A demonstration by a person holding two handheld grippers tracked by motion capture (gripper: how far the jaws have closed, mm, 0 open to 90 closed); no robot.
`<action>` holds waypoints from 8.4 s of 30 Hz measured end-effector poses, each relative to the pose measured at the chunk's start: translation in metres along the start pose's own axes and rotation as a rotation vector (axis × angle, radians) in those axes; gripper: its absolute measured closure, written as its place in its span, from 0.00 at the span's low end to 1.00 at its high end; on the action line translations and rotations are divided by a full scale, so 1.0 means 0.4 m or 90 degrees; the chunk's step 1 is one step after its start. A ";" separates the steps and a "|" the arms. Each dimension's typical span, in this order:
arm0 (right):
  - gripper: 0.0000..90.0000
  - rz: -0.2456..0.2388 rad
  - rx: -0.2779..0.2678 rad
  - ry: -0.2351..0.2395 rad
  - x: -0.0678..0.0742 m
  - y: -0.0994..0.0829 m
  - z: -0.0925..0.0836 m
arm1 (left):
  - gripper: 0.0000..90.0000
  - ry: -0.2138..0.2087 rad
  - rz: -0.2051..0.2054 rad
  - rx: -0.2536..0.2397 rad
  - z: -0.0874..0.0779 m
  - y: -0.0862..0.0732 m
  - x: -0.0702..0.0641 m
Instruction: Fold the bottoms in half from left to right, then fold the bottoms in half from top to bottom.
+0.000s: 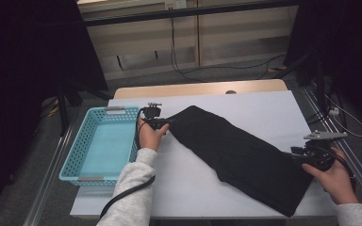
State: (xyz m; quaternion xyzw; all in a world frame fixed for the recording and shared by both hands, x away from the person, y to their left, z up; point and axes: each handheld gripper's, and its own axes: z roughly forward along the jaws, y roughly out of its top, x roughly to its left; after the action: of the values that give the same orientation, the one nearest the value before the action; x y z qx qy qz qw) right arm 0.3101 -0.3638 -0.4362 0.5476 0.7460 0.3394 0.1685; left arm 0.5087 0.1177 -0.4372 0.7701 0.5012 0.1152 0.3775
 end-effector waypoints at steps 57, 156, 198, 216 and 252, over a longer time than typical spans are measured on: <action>0.73 -0.035 0.026 -0.015 0.016 0.035 0.082 | 0.31 -0.013 0.012 0.001 0.017 -0.061 -0.023; 0.20 -0.065 -0.034 0.052 0.065 0.043 0.055 | 0.96 -0.194 0.051 -0.080 -0.011 -0.021 -0.118; 0.17 -0.081 -0.037 0.060 0.078 0.061 0.063 | 0.96 -0.242 0.129 -0.058 -0.021 -0.051 -0.214; 0.17 -0.084 -0.036 0.060 0.080 0.060 0.063 | 0.96 -0.257 0.139 -0.048 -0.019 -0.054 -0.236; 0.17 -0.088 -0.039 0.059 0.084 0.059 0.058 | 0.96 -0.303 0.158 -0.040 -0.030 -0.054 -0.297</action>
State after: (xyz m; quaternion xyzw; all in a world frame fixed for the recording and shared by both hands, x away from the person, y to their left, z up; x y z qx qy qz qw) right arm 0.3295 -0.3211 -0.4324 0.4732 0.7781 0.3748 0.1734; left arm 0.4312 0.0260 -0.4202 0.8190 0.2960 -0.0081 0.4915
